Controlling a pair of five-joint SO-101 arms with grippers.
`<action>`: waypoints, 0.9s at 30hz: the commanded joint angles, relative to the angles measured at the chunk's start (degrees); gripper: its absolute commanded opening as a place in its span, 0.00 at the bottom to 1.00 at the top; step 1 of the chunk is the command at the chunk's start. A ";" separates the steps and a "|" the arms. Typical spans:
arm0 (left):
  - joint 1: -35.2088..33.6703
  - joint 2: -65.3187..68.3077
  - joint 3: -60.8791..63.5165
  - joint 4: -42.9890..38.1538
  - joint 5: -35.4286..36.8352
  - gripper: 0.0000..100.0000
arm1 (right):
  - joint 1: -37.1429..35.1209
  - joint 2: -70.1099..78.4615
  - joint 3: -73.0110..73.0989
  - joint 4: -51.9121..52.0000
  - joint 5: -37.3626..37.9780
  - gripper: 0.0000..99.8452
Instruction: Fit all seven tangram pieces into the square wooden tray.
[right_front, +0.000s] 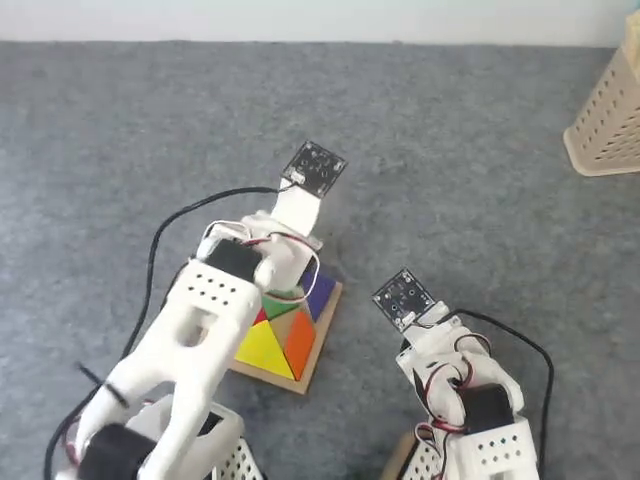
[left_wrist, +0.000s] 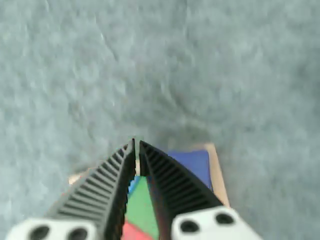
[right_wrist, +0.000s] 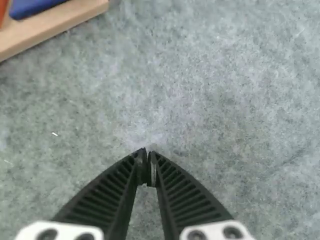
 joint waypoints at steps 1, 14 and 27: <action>0.88 5.54 0.48 -8.79 0.97 0.01 | 0.13 -0.84 1.05 0.31 -0.35 0.01; 5.45 24.70 -6.64 -9.93 0.44 0.01 | 0.13 -0.84 1.05 0.31 -0.35 0.01; 5.45 16.62 0.57 -6.24 -2.37 0.01 | 0.13 -0.84 1.05 0.31 -0.35 0.01</action>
